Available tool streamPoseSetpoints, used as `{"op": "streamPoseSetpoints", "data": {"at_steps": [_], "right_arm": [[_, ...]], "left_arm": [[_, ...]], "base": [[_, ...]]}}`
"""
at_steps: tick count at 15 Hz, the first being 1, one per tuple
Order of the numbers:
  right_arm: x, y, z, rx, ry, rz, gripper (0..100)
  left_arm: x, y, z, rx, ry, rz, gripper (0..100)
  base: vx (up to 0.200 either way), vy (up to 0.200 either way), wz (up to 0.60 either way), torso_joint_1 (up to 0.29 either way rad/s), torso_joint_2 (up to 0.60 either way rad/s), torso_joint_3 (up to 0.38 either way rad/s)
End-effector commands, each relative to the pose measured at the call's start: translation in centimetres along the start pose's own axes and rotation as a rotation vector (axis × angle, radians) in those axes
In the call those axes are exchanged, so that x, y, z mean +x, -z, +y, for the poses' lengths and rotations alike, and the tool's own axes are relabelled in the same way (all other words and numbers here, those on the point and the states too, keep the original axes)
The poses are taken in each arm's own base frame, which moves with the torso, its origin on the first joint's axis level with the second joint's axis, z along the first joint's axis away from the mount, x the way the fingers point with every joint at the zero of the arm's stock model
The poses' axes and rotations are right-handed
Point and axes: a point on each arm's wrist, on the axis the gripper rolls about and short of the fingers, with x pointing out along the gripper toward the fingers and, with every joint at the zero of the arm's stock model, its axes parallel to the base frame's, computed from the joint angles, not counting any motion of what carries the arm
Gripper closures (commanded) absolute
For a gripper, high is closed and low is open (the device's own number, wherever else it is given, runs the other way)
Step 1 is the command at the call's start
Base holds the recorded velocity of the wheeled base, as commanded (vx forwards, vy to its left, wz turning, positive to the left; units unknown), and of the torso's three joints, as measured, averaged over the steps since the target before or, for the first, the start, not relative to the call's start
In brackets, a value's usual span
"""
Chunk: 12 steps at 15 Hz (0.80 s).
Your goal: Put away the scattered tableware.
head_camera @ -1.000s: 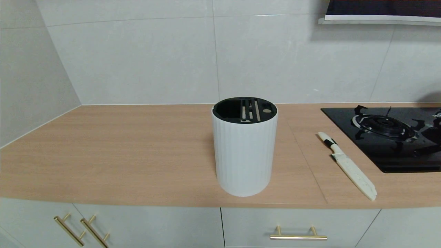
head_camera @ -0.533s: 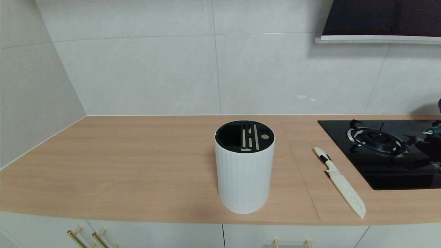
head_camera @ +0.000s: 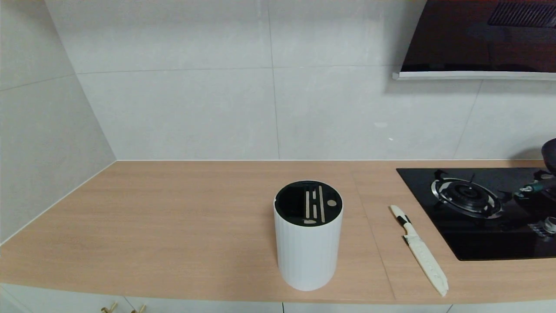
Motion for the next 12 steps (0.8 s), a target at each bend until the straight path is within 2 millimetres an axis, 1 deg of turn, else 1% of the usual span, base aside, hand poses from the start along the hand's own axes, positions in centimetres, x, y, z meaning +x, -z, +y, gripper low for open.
{"op": "streamPoseSetpoints", "data": {"at_steps": [1,6,12], "right_arm": [[0.01,-0.01,0.00,-0.001,0.000,0.001,0],[0.01,-0.01,0.00,-0.001,0.000,0.001,0],[0.01,-0.02,0.00,0.001,0.000,-0.001,0]], "left_arm": [[0.00,-0.01,0.00,0.000,0.000,0.000,0],[0.00,-0.01,0.00,0.000,0.000,0.000,0],[0.00,-0.01,0.00,0.000,0.000,0.000,0]], "base": [[0.000,0.000,0.00,0.232,-0.47,-0.251],[0.000,0.000,0.00,0.186,-0.39,-0.207],[0.000,0.000,0.00,0.016,-0.03,-0.015]]}}
